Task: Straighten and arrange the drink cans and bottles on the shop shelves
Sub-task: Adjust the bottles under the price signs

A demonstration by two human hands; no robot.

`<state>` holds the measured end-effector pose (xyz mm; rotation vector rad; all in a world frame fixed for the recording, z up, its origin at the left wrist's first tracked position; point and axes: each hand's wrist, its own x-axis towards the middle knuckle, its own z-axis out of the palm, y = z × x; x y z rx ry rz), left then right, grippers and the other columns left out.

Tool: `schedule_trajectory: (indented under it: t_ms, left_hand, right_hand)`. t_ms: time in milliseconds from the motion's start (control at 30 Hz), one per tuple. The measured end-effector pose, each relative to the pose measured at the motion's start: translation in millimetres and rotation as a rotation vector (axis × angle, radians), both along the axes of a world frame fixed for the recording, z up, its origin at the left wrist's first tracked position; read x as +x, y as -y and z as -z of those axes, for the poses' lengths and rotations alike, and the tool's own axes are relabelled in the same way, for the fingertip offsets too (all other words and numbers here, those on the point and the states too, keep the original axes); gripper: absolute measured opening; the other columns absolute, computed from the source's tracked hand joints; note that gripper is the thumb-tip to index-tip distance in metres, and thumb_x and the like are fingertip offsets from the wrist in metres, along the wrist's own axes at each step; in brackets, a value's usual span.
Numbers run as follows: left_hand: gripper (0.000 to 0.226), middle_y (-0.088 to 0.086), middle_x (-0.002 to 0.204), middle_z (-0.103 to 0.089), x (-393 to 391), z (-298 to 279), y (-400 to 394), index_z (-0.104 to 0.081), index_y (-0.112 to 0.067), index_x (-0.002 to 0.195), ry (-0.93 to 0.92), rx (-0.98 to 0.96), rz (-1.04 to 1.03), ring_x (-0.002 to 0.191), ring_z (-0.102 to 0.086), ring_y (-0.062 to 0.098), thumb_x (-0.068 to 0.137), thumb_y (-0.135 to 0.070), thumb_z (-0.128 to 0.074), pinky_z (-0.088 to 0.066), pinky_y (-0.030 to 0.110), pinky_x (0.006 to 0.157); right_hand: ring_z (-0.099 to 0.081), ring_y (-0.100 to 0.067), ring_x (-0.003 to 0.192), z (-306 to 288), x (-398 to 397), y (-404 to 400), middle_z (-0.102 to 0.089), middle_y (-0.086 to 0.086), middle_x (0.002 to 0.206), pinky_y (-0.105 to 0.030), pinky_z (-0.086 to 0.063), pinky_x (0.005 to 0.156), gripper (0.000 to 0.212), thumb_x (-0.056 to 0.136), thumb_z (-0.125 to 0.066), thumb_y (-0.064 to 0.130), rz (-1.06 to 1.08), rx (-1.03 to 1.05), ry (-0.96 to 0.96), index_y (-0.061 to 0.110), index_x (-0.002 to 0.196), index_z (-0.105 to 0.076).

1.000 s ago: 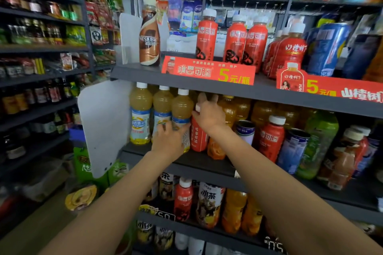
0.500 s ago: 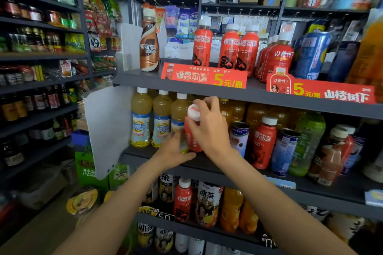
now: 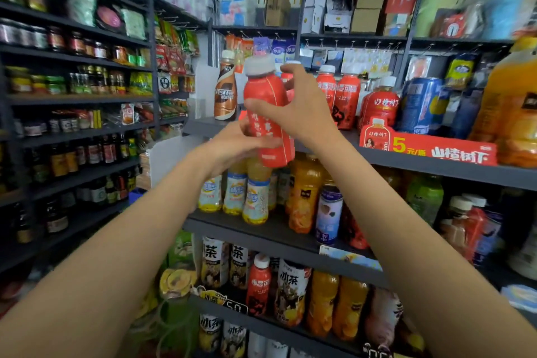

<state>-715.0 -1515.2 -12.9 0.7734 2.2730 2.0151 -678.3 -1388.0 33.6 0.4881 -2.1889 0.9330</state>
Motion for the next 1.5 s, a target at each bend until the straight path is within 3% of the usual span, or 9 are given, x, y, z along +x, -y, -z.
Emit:
schedule_trajectory:
  t_ms: [300, 433, 667, 800, 900, 1033, 1167, 1300, 1500]
  left_hand:
    - [0.048, 0.003, 0.112, -0.061, -27, -90, -3, -0.052, -0.017, 0.127, -0.253, -0.028, -0.248, 0.097, -0.059, 0.014, 0.082, -0.012, -0.068, -0.046, 0.018, 0.073]
    - [0.027, 0.006, 0.097, -0.061, -63, -100, 10, -0.058, -0.013, 0.114, -0.247, -0.091, -0.371, 0.087, -0.057, 0.014, 0.088, -0.007, -0.058, -0.045, 0.016, 0.07]
    - [0.047, 0.022, 0.129, -0.053, -130, -82, -3, -0.048, -0.012, 0.132, -0.166, -0.219, -0.307, 0.112, -0.055, 0.032, 0.086, -0.003, -0.053, -0.047, 0.031, 0.085]
    - [0.059, 0.021, 0.12, -0.059, -141, -75, -20, -0.037, -0.022, 0.141, -0.116, -0.248, -0.152, 0.076, -0.058, 0.017, 0.088, 0.003, -0.049, -0.048, 0.022, 0.056]
    - [0.062, 0.019, 0.121, -0.059, -152, -69, -27, -0.037, -0.022, 0.141, -0.118, -0.269, -0.117, 0.1, -0.061, 0.028, 0.087, 0.006, -0.049, -0.051, 0.036, 0.082]
    - [0.052, 0.014, 0.127, -0.057, -156, -66, -33, -0.044, -0.018, 0.138, -0.235, -0.375, -0.205, 0.111, -0.056, 0.028, 0.088, -0.001, -0.049, -0.048, 0.037, 0.093]
    - [0.031, 0.003, 0.115, -0.056, -115, -44, -35, -0.056, -0.012, 0.117, -0.733, -0.202, -0.519, 0.103, -0.055, 0.017, 0.089, -0.002, -0.045, -0.044, 0.027, 0.083]
    - [0.026, -0.004, 0.094, -0.052, -82, 32, -47, -0.059, -0.009, 0.096, -1.063, -0.185, -0.317, 0.087, -0.049, 0.009, 0.08, -0.007, -0.04, -0.039, 0.021, 0.076]
    - [0.034, 0.009, 0.1, -0.06, -74, 123, -84, -0.062, -0.006, 0.107, -1.054, -0.553, -0.181, 0.094, -0.053, 0.022, 0.078, -0.009, -0.045, -0.045, 0.03, 0.08]
  right_hand:
    - [-0.064, -0.022, 0.095, -53, -63, -3, -0.065, -0.01, 0.109, -0.039, -0.054, 0.085, 0.054, 0.07, -0.08, 0.027, -0.055, -0.414, 0.158, 0.008, 0.114, -0.057]
    - [-0.062, -0.025, 0.102, -62, -106, -9, -0.064, -0.01, 0.113, -0.043, -0.051, 0.091, 0.053, 0.071, -0.079, 0.03, 0.078, -0.33, 0.194, 0.009, 0.114, -0.055]
    - [-0.059, -0.029, 0.107, -42, -160, -13, -0.06, -0.013, 0.119, -0.042, -0.049, 0.094, 0.058, 0.075, -0.076, 0.035, 0.273, -0.229, 0.317, 0.003, 0.118, -0.052]
    - [-0.059, -0.03, 0.108, -32, -170, -16, -0.058, -0.016, 0.121, -0.04, -0.05, 0.092, 0.062, 0.079, -0.072, 0.036, 0.314, -0.192, 0.379, 0.0, 0.123, -0.048]
    - [-0.06, -0.031, 0.106, -33, -170, -18, -0.06, -0.017, 0.118, -0.034, -0.05, 0.085, 0.053, 0.08, -0.072, 0.031, 0.384, -0.128, 0.372, -0.001, 0.117, -0.052]
    - [-0.062, -0.028, 0.098, -35, -166, -20, -0.062, -0.017, 0.114, -0.032, -0.05, 0.082, 0.028, 0.082, -0.07, 0.02, 0.411, -0.024, 0.416, 0.006, 0.098, -0.051]
    - [-0.061, -0.021, 0.093, -29, -133, -30, -0.062, -0.008, 0.104, -0.024, -0.047, 0.077, 0.026, 0.088, -0.059, 0.01, 0.456, -0.064, 0.015, 0.002, 0.112, -0.054]
    - [-0.053, -0.007, 0.074, 31, -65, -45, -0.059, 0.001, 0.081, -0.014, -0.041, 0.066, 0.014, 0.087, -0.047, 0.005, 0.332, -0.034, -0.516, 0.005, 0.089, -0.061]
    - [-0.06, -0.021, 0.077, 157, -48, -92, -0.064, -0.01, 0.082, -0.019, -0.04, 0.068, 0.018, 0.083, -0.048, 0.008, 0.432, 0.059, -0.303, 0.003, 0.086, -0.065]
